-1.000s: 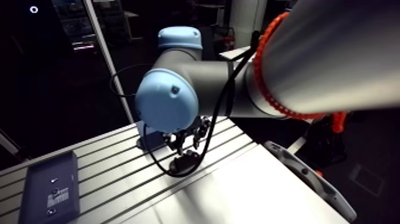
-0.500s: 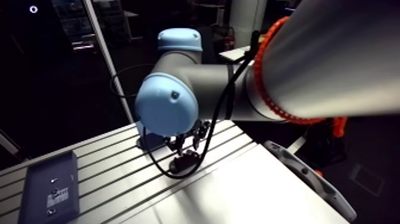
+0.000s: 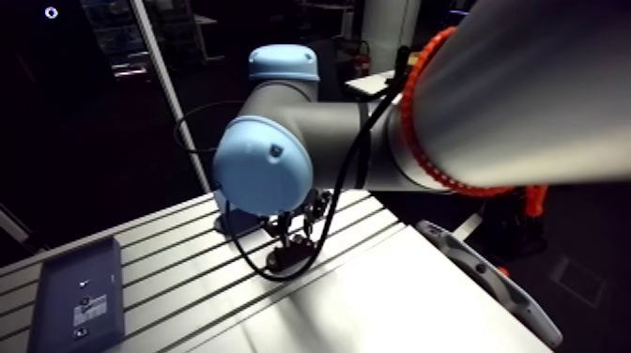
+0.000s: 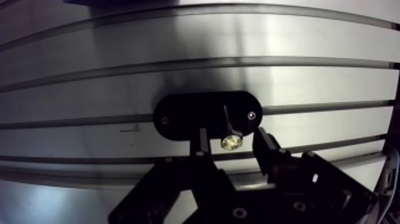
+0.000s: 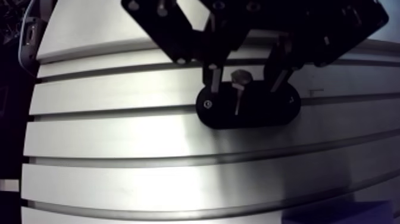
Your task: Pick up the M10 bolt and insert it into the hex recess until seated.
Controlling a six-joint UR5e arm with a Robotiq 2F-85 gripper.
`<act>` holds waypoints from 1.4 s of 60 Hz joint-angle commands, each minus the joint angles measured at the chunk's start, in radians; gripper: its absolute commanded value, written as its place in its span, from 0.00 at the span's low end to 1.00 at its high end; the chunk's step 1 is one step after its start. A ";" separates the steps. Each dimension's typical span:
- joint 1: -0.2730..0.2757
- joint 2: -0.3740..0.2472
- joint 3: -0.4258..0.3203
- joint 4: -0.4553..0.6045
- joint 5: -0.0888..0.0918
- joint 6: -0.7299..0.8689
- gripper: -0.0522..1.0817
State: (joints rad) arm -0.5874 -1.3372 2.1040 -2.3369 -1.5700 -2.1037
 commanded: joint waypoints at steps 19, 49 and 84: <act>0.000 0.002 0.000 0.000 0.000 0.001 0.54; 0.000 0.002 0.000 0.000 0.000 0.000 0.58; 0.000 0.002 0.000 0.000 0.000 -0.002 0.62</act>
State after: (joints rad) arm -0.5889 -1.3353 2.1039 -2.3372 -1.5700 -2.1044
